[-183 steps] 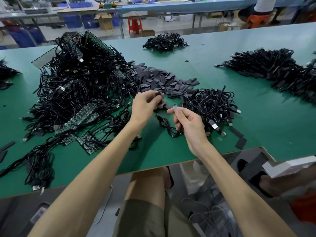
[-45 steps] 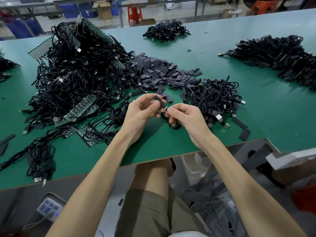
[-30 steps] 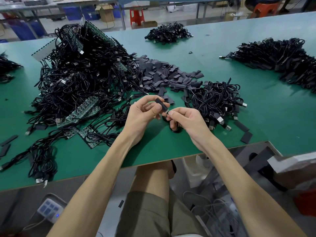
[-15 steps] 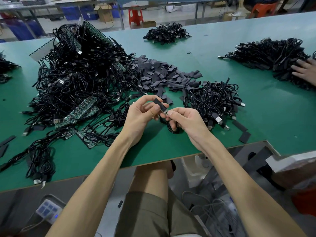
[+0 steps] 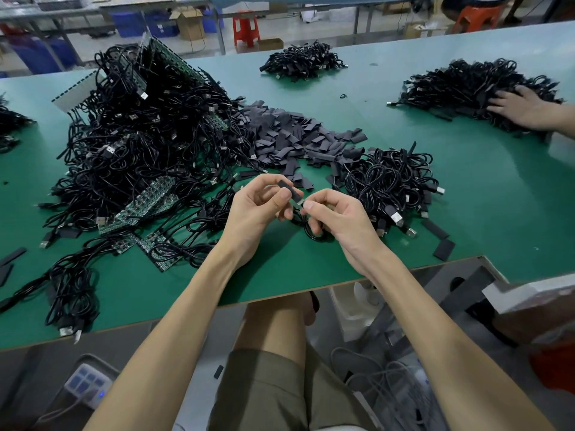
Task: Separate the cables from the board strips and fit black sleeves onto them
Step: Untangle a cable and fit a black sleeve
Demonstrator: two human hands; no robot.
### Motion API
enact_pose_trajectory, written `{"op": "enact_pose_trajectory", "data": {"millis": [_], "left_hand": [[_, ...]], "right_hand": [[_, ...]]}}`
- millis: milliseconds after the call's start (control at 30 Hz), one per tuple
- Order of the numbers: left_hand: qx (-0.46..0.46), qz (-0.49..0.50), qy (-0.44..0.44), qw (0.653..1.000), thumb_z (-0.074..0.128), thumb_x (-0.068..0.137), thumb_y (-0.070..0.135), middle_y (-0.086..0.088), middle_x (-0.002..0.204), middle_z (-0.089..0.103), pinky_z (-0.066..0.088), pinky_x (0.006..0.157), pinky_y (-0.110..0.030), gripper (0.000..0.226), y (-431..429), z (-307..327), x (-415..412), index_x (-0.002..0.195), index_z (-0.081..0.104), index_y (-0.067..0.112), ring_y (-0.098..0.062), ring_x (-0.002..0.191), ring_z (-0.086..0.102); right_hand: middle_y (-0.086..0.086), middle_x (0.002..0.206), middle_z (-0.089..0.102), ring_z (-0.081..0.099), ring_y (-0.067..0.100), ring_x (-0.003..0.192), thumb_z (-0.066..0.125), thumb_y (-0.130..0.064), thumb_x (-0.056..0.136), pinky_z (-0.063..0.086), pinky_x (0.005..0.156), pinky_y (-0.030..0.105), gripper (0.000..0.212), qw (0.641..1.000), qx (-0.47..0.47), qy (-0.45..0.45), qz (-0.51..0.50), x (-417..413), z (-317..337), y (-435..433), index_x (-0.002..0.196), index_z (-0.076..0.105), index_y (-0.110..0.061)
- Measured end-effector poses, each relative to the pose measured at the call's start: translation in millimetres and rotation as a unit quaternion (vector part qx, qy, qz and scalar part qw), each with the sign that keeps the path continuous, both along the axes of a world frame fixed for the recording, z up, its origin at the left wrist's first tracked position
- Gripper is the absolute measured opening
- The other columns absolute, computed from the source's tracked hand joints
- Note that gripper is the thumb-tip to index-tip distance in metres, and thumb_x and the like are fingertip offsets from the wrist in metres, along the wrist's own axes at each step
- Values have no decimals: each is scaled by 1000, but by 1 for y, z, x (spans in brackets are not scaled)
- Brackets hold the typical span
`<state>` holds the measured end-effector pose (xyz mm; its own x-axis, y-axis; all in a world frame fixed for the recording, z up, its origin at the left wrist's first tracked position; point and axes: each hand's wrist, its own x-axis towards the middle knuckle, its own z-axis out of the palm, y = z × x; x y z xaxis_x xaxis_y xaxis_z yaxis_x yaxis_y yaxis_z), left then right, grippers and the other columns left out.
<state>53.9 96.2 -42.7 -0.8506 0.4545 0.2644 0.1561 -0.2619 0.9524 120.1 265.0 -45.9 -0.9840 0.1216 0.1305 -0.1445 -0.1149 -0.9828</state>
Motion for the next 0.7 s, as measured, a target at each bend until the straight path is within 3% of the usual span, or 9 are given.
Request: {"op": "enact_pose_trajectory", "data": {"millis": [200, 400, 533, 600, 700], "left_hand": [[-21, 10, 0, 1000, 69, 94, 24, -11, 96, 72, 44, 71, -39, 28, -1, 0, -1, 109, 60, 2, -21, 66, 57], [-43, 52, -25, 997, 72, 95, 28, -7, 71, 64, 44, 65, -36, 25, 3, -2, -1, 91, 59, 6, -21, 57, 53], [-51, 43, -35, 997, 71, 95, 29, -1, 64, 58, 41, 64, -36, 23, 2, -1, -1, 85, 61, 10, -21, 54, 50], [-46, 31, -31, 998, 70, 95, 29, 2, 64, 58, 40, 66, -38, 19, 2, 0, -1, 84, 63, 15, -22, 57, 50], [-32, 15, -23, 999, 71, 95, 27, -5, 79, 62, 38, 75, -45, 15, 0, 0, 0, 100, 67, 13, -23, 64, 53]], "right_hand": [[12, 70, 61, 52, 13, 58, 69, -13, 96, 45, 61, 21, 11, 1000, 3, -4, -7, 0, -1, 1, 85, 72, -15], [-7, 70, 69, 55, 8, 59, 63, -18, 103, 45, 62, 15, 17, 1000, 2, -2, 0, 2, 2, -2, 91, 72, -8], [1, 77, 70, 57, 11, 61, 63, -17, 102, 48, 66, 20, 18, 1000, 17, 2, 5, 3, 4, -4, 88, 72, -10], [1, 80, 70, 58, 12, 60, 63, -15, 102, 48, 64, 21, 19, 1000, 21, 2, 2, 2, 4, -4, 86, 71, -9], [-1, 76, 70, 58, 11, 57, 60, -14, 103, 46, 60, 17, 23, 1000, 19, -2, -7, 2, 4, -4, 83, 70, -8]]}}
